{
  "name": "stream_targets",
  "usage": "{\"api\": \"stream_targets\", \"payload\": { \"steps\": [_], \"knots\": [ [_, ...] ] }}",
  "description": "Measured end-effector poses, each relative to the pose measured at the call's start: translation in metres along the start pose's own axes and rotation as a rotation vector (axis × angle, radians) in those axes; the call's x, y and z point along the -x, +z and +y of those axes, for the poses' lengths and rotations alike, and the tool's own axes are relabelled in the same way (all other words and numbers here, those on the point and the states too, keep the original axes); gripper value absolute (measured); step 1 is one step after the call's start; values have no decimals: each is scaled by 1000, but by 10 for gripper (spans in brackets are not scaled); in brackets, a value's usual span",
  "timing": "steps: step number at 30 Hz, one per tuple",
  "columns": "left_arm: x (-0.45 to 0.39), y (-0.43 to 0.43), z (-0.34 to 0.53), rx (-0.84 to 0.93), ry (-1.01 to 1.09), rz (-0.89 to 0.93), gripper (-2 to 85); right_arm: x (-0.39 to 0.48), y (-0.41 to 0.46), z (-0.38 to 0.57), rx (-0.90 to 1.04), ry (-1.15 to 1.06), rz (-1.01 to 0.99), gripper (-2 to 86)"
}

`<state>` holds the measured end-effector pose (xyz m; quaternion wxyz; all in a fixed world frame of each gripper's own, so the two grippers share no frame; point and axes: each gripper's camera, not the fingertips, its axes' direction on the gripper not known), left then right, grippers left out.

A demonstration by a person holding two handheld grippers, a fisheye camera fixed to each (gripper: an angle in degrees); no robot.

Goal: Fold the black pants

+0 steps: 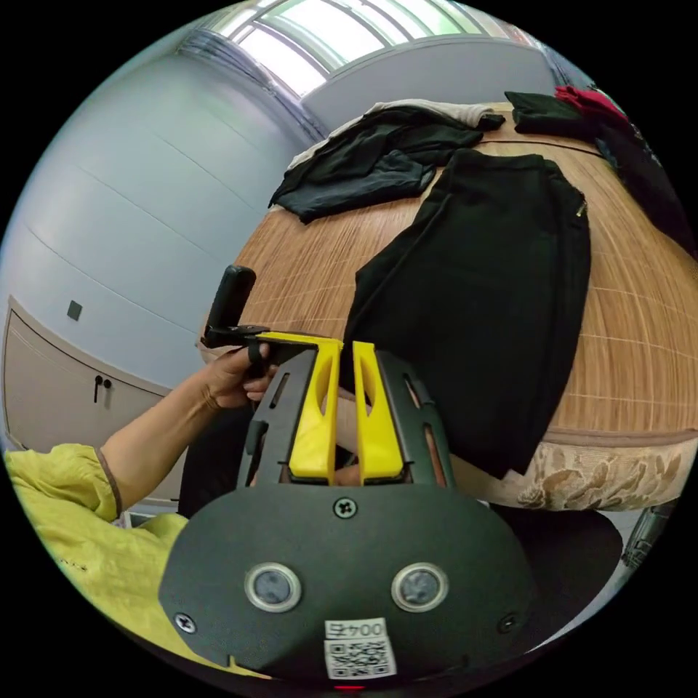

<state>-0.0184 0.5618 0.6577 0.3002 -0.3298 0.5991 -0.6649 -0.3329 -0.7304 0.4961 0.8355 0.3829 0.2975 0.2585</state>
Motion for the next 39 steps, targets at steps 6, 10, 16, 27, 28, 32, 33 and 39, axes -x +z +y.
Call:
{"api": "stream_targets", "payload": {
  "steps": [6,10,16,27,28,32,33,39],
  "knots": [
    [32,6,-8,-4,-38,81,17,-37,-41,71,8,-28,231,99],
    [45,15,-20,7,-48,92,17,-53,-48,109,-14,16,238,109],
    [54,20,-32,14,-50,90,18,-45,-43,125,-62,-42,245,104],
    [69,27,-46,23,-80,106,15,-71,-47,142,-69,-15,151,68],
    [71,28,-46,24,-85,119,15,-74,-45,142,-57,-13,132,66],
    [72,29,-48,25,-89,120,13,-76,-45,143,-41,-20,172,21],
    [70,28,-50,29,-75,94,12,-76,-48,144,-48,-20,167,10],
    [59,26,-60,77,-43,10,9,-80,-56,150,-53,-20,164,-6]
  ]
}}
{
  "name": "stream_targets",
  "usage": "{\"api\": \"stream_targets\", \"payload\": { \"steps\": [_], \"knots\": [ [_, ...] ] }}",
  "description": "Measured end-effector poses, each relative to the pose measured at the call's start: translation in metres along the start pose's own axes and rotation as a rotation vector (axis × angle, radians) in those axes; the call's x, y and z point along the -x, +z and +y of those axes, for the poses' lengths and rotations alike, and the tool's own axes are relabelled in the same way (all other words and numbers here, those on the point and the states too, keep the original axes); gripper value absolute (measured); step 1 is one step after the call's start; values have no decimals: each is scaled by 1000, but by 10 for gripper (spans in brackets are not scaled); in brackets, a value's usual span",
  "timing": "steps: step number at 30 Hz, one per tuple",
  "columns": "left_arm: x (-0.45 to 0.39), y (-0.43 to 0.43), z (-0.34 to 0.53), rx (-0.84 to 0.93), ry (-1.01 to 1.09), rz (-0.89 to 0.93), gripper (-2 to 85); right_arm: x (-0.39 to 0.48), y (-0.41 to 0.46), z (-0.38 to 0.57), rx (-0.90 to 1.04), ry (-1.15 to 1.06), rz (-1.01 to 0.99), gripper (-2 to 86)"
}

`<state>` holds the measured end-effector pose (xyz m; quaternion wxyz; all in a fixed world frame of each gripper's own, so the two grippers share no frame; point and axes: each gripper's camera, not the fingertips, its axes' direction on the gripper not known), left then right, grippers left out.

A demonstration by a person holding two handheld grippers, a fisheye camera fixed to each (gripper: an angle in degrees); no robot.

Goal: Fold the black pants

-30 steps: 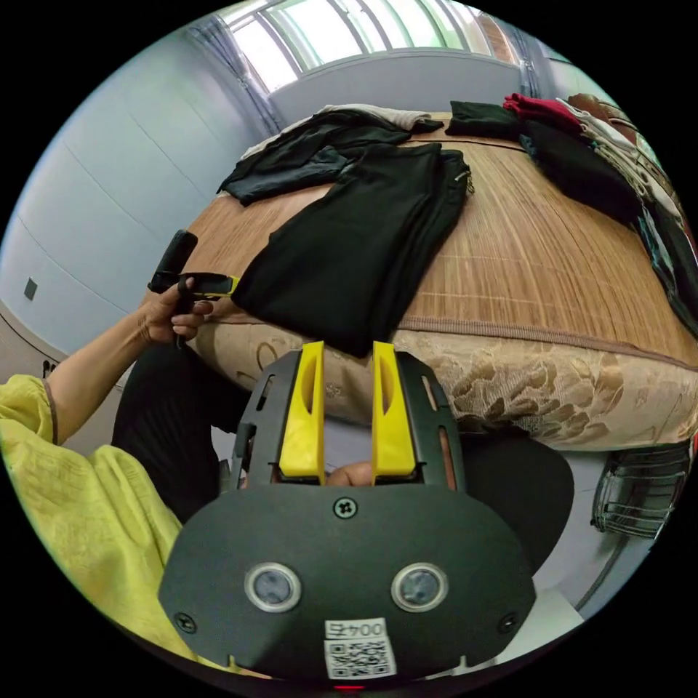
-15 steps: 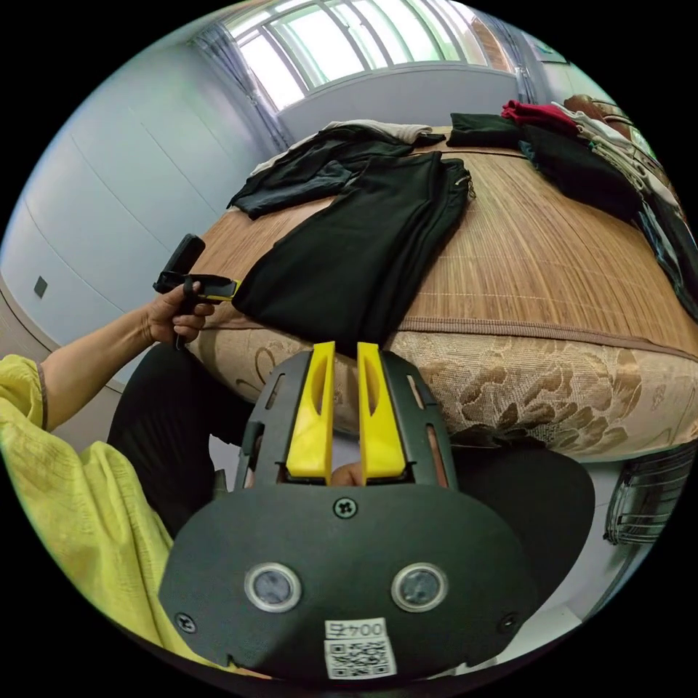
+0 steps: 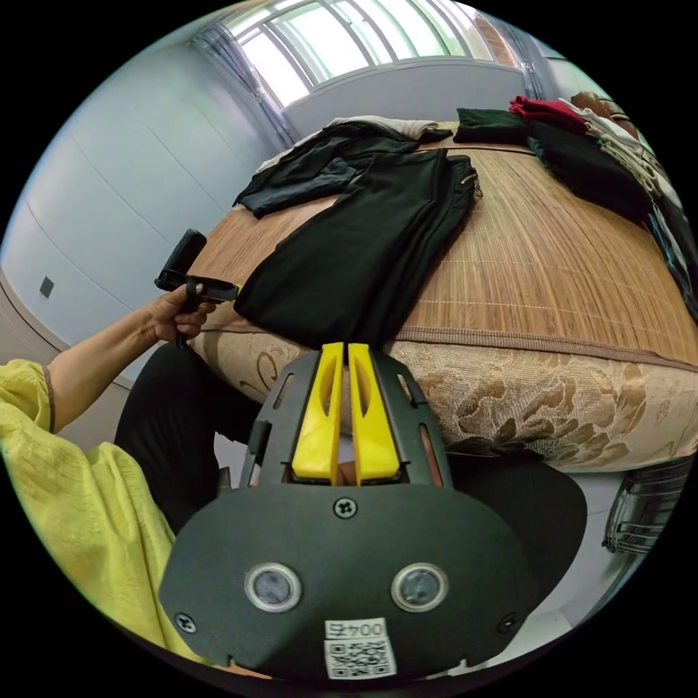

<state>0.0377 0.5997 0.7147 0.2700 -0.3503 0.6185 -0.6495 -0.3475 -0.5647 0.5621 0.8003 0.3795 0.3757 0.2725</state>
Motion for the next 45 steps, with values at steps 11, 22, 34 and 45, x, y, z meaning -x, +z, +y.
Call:
{"api": "stream_targets", "payload": {
  "steps": [11,22,34,45],
  "knots": [
    [-11,-19,3,-22,33,-14,8,-1,-15,4,20,-39,73,-6],
    [1,-17,28,-36,-24,78,16,-23,-1,11,100,75,-1,39],
    [-79,-34,64,-72,238,-203,80,-25,-23,17,-50,82,-3,120],
    [-95,-42,80,-75,210,-266,73,1,-18,-5,-77,4,119,108]
  ]
}}
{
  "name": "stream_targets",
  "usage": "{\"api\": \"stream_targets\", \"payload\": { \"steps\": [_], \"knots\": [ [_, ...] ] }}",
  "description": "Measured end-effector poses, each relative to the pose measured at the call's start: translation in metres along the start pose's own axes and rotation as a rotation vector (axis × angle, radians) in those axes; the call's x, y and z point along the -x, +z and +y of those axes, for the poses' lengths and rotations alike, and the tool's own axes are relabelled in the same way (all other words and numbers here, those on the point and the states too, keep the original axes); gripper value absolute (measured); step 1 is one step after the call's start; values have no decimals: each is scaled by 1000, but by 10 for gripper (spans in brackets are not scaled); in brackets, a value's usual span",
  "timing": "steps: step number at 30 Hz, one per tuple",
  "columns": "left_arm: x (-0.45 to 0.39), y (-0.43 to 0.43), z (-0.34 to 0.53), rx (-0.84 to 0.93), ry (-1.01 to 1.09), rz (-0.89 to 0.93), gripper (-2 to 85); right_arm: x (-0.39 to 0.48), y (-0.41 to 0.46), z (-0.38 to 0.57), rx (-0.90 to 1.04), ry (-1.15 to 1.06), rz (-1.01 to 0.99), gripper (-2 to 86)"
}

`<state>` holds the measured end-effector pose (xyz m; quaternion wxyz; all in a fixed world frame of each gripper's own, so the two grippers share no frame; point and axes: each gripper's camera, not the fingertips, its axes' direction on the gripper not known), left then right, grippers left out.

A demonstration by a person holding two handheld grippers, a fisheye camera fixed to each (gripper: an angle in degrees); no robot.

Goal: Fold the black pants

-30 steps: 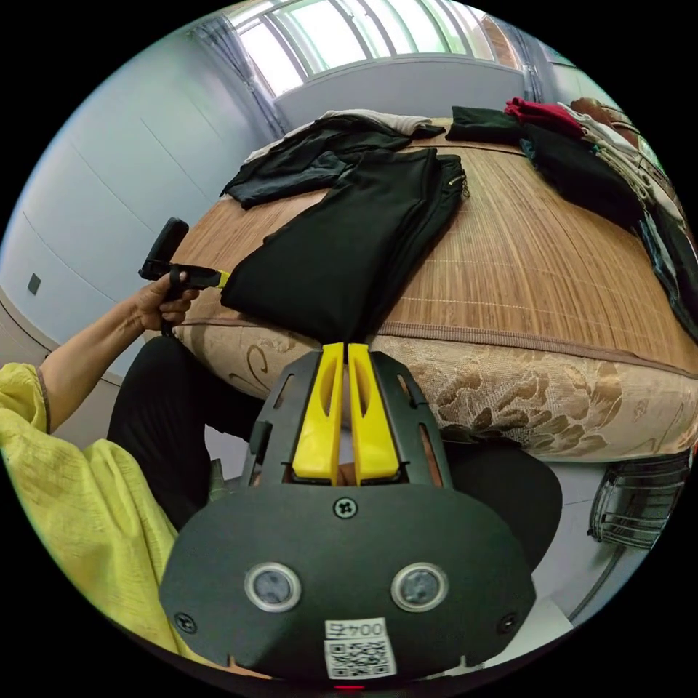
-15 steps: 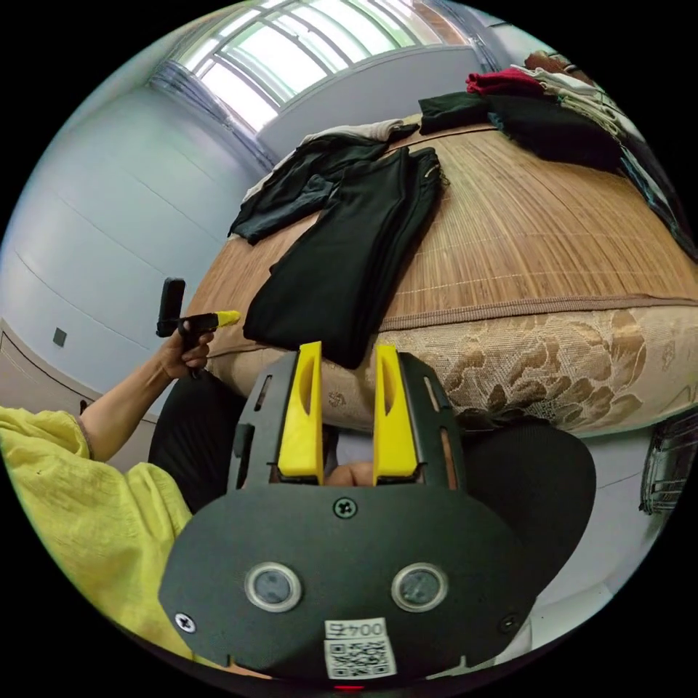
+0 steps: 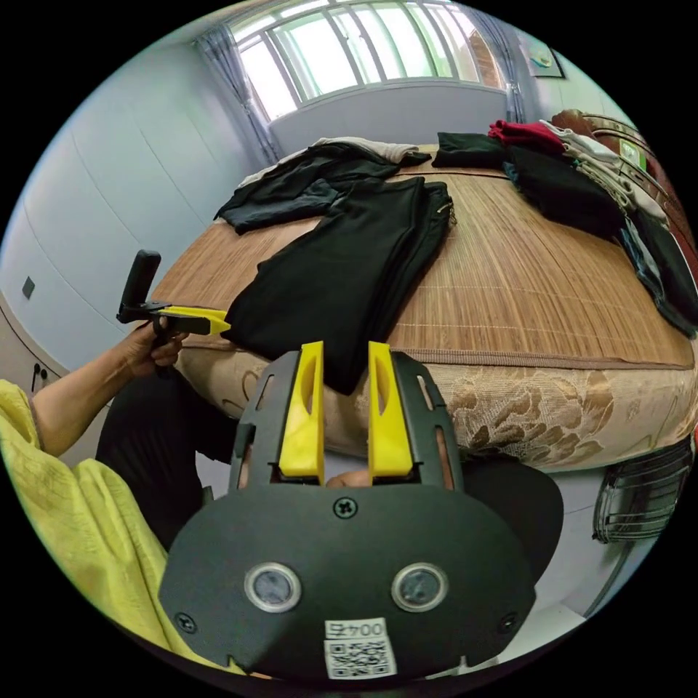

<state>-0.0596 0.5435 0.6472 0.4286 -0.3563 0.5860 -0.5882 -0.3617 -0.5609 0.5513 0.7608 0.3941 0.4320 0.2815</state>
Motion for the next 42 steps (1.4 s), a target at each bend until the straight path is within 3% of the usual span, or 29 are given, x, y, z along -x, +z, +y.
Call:
{"api": "stream_targets", "payload": {
  "steps": [5,9,12,17,22,29,33,36,38,42],
  "knots": [
    [-1,-8,4,2,-24,1,58,0,14,-10,70,4,-76,134],
    [-2,-23,11,-20,-50,20,22,8,19,-23,103,0,14,47],
    [1,-35,19,-20,-99,35,13,8,11,-31,82,-25,2,30],
    [13,-34,37,-53,-196,103,14,17,37,-36,147,-58,98,38],
    [-2,-64,53,-115,-212,145,36,-7,20,-48,157,123,-25,94],
    [-71,-122,32,-241,-60,-134,55,-4,1,-85,47,93,-21,82],
    [-118,-87,-26,-97,106,-288,31,21,34,-124,99,7,32,81],
    [-114,-46,-44,84,78,-408,14,27,68,-135,217,-34,136,63],
    [-107,-45,-37,38,56,-380,9,22,83,-131,218,-46,206,40],
    [-94,-64,-28,-7,-64,-233,4,5,74,-137,204,38,66,70]
  ]
}}
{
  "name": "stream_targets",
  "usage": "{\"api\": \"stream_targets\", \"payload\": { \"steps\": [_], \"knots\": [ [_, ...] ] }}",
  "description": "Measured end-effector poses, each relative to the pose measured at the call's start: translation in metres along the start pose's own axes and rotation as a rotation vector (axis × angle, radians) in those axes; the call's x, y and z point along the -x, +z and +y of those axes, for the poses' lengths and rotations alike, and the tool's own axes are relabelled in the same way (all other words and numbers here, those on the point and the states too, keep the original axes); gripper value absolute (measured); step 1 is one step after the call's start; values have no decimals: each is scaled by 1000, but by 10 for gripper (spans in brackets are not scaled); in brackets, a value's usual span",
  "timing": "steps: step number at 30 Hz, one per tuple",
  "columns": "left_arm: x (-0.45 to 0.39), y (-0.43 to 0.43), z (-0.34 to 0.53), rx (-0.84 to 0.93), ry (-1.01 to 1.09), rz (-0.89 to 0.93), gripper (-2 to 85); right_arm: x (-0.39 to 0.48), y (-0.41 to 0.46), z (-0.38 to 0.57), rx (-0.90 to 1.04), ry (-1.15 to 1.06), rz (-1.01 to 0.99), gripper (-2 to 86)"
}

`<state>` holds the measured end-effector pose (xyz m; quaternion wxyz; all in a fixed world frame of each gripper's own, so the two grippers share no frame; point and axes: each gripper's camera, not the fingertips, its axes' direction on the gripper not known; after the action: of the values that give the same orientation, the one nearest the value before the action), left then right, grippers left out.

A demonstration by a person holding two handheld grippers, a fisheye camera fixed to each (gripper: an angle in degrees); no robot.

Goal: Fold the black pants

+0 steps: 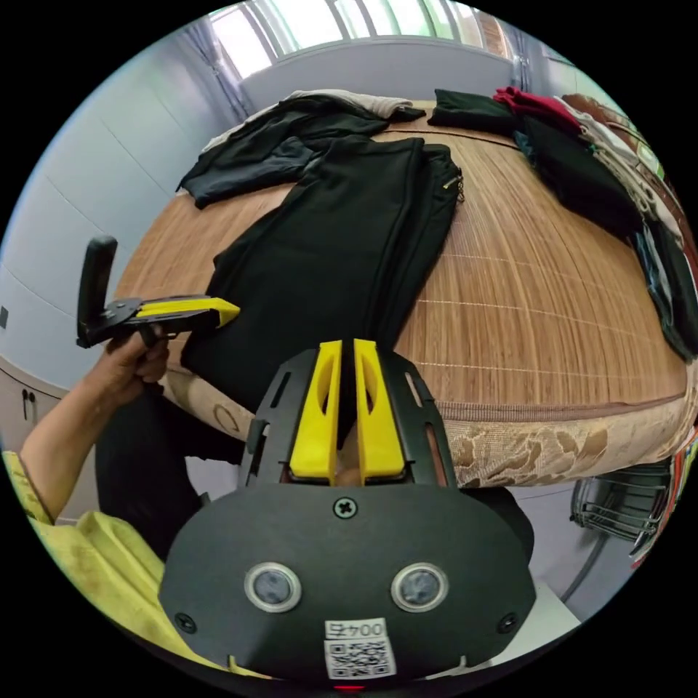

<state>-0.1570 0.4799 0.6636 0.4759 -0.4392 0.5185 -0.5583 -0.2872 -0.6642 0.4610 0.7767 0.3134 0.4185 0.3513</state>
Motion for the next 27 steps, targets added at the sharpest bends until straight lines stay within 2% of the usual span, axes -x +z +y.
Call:
{"api": "stream_targets", "payload": {
  "steps": [8,14,17,22,27],
  "knots": [
    [-21,-57,36,-206,2,-36,1,6,-21,20,-85,-23,-2,78],
    [-48,-57,4,-166,88,-93,0,22,-12,1,-94,-84,35,60],
    [-51,-30,-8,7,111,-187,0,27,-10,-28,-110,-141,34,52],
    [-48,-33,7,-68,62,-142,0,42,10,-106,-100,-271,67,45],
    [-64,-38,13,-87,89,-209,1,53,58,-168,-27,-305,92,49]
  ]
}}
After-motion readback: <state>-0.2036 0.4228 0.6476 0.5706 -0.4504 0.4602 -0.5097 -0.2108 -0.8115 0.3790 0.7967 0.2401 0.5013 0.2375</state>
